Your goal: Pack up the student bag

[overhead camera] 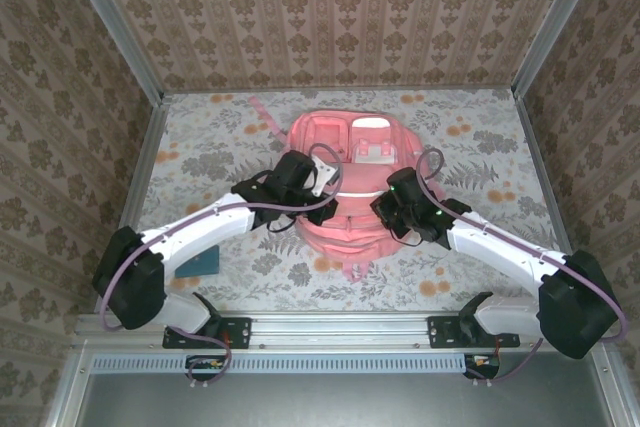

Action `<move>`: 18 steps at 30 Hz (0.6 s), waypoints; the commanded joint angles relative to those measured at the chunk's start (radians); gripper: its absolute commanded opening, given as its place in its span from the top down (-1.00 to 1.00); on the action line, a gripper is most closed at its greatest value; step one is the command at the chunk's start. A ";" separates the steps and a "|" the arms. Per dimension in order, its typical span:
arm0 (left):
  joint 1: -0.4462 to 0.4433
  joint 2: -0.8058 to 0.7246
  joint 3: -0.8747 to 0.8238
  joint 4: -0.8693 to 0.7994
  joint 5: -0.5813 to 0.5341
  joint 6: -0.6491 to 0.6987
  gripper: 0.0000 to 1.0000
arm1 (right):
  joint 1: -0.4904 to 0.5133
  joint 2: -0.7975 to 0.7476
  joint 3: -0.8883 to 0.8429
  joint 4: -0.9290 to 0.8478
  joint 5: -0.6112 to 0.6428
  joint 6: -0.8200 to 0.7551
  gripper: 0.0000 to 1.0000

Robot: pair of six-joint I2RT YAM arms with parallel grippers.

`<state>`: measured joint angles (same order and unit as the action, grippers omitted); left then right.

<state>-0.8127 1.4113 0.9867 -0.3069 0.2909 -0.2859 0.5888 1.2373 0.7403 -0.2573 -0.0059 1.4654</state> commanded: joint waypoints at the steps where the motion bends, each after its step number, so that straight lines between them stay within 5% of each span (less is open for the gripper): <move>1: 0.004 -0.048 -0.027 -0.008 0.049 -0.003 0.65 | -0.007 0.011 0.042 0.017 0.039 -0.040 0.69; 5: -0.026 -0.019 -0.024 0.024 0.077 -0.105 0.23 | -0.007 0.022 0.044 0.037 0.014 -0.042 0.71; 18: -0.069 0.115 0.027 0.025 0.090 -0.267 0.30 | -0.007 0.014 0.042 0.031 0.006 -0.053 0.76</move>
<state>-0.8722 1.5047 0.9756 -0.2882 0.3527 -0.5041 0.5869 1.2503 0.7528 -0.2573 -0.0067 1.4414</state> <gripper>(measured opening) 0.352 0.124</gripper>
